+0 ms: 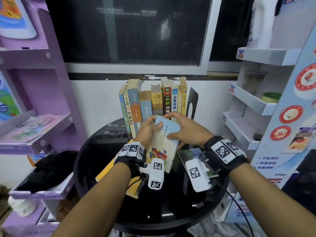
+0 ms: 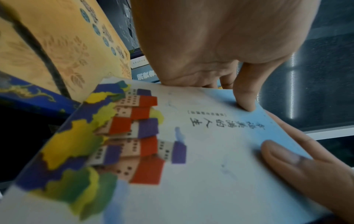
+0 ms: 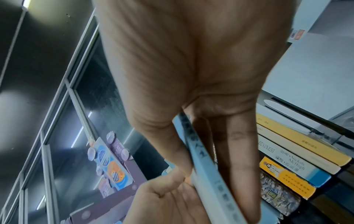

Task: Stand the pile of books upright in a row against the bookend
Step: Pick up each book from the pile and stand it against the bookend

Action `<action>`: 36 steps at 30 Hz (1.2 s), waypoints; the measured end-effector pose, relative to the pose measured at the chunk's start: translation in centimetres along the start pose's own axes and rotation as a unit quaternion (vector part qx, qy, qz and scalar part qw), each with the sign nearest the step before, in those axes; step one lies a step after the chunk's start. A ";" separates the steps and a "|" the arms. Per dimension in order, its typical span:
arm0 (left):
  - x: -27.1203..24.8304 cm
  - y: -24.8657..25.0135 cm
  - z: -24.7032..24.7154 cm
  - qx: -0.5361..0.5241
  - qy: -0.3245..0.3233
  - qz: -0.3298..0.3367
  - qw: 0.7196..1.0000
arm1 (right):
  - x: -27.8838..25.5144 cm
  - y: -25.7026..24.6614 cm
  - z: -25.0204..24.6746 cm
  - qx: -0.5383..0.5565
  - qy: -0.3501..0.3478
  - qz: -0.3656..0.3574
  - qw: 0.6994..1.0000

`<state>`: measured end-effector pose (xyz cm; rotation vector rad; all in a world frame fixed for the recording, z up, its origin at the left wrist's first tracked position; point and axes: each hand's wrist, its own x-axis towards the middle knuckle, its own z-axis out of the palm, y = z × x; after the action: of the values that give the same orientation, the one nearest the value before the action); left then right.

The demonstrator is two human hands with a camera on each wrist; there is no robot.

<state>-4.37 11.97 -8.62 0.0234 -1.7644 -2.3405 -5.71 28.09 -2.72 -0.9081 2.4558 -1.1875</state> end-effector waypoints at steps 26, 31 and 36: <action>7.5 6.5 6.2 0.635 0.004 0.330 0.698 | 0.5 5.3 -7.0 -0.142 0.172 0.041 0.974; 9.5 7.0 7.0 0.704 -0.020 0.337 0.624 | 1.6 6.3 -7.5 -0.180 0.197 0.048 0.963; 11.5 7.3 7.3 0.764 -0.062 0.309 0.563 | 2.8 6.8 -7.6 -0.218 0.209 0.046 0.952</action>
<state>-15.52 15.00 1.70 -0.4047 -2.5789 0.1137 -14.42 34.14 -3.09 -0.6812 3.1485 -0.8868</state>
